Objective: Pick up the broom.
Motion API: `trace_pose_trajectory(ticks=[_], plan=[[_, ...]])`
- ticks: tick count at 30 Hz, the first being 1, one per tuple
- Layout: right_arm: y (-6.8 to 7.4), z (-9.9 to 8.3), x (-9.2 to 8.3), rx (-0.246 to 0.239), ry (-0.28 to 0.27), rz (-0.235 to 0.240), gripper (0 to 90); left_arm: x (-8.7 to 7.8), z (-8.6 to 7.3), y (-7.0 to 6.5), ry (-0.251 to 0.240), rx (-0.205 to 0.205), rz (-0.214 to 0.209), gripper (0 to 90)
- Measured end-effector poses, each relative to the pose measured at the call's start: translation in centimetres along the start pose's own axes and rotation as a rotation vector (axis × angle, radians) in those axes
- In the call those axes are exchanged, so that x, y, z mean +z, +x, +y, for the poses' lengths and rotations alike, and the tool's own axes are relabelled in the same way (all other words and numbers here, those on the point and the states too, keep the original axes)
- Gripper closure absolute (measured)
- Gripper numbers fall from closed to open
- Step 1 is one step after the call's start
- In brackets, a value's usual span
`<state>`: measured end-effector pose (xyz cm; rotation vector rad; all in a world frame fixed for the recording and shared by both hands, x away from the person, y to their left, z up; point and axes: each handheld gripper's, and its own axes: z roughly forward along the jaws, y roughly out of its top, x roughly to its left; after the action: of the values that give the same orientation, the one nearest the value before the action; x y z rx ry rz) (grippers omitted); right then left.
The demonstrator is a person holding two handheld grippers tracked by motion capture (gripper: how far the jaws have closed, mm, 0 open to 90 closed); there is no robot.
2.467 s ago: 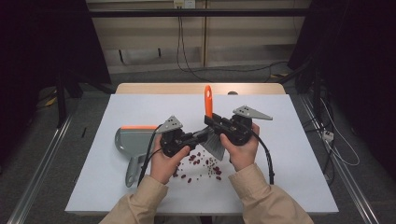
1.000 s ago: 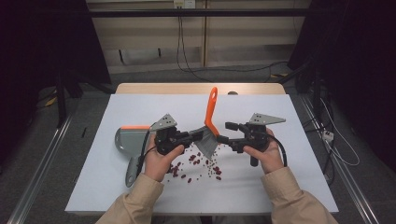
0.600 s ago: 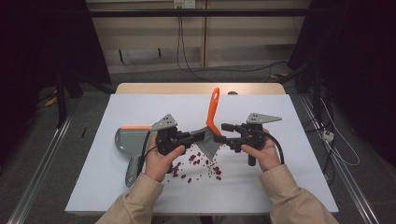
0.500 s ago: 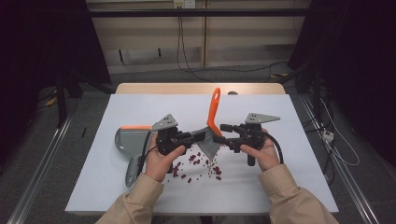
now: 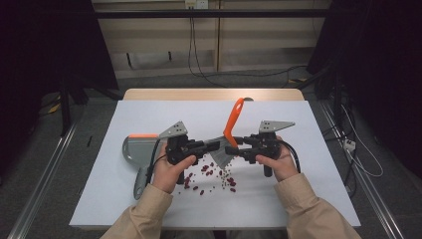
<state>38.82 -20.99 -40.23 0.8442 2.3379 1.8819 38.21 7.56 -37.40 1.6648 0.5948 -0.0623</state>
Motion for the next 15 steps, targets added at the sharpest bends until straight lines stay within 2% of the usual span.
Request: trace_pose_trajectory(ticks=[3,7,8,9,11,15], plan=[[0.1,0.0,-0.2,0.005,0.021,0.032,62.1,-0.3,0.1,0.2,-0.016,-0.01,0.0,85.1],[0.7,0.1,-0.2,-0.019,0.048,0.043,68.9,-0.5,0.1,0.5,-0.027,-0.025,0.005,83.7],[0.8,0.1,-0.2,-0.017,0.052,0.044,69.0,-0.5,0.2,0.5,-0.026,-0.013,0.015,83.0],[0.9,0.3,-0.2,-0.001,0.06,0.037,69.3,-0.5,0.2,0.4,-0.021,-0.002,0.034,76.9],[1.0,0.3,-0.3,0.006,0.064,0.038,69.3,-0.5,0.2,0.5,-0.029,0.002,0.045,76.4],[1.1,0.5,-0.5,0.01,0.085,0.01,69.5,-0.4,0.1,0.4,-0.016,0.027,0.08,69.0]])
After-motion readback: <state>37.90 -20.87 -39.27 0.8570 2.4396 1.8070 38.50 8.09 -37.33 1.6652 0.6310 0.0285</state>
